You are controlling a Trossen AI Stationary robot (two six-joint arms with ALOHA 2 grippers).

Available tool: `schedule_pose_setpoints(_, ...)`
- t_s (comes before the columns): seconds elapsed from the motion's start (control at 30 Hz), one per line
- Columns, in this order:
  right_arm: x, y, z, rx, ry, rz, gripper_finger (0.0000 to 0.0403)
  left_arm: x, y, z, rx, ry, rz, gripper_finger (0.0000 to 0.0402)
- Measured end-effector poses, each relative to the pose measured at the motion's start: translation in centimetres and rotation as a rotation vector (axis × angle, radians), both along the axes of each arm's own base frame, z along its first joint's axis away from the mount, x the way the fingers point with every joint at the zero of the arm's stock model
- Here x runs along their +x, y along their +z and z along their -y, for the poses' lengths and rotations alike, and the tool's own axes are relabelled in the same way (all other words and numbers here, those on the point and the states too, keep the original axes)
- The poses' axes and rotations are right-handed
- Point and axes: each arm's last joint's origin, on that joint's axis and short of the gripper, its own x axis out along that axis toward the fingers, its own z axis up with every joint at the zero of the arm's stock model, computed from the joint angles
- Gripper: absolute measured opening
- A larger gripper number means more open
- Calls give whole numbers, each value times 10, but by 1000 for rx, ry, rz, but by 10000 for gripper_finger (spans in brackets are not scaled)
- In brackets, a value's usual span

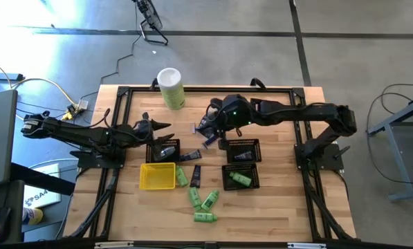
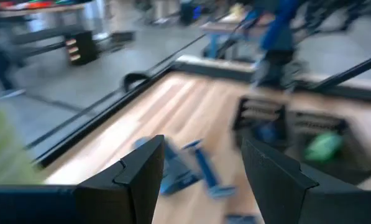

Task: Pick & Place Travel size toiletries
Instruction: Put the bottom blue razor into the yellow bin

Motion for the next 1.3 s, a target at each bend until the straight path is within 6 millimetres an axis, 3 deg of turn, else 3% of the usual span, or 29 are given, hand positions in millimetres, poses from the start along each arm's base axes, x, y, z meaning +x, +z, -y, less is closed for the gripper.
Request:
schedule_pose_setpoints(0.17,8,4,0,44,24,93,28,8,13,5,45,-149,138,210)
schedule_pose_setpoints(0.33,12,12,-2,58,29,180,28,16,20,7,111,-176,228,210)
schedule_pose_setpoints(0.53,15,20,-9,68,70,269,27,30,16,8,136,-179,264,210)
schedule_pose_setpoints(0.77,22,12,-11,70,79,262,27,47,10,11,161,-209,329,209)
schedule_pose_setpoints(1.3,32,2,-10,72,75,260,27,81,28,14,125,-197,218,209)
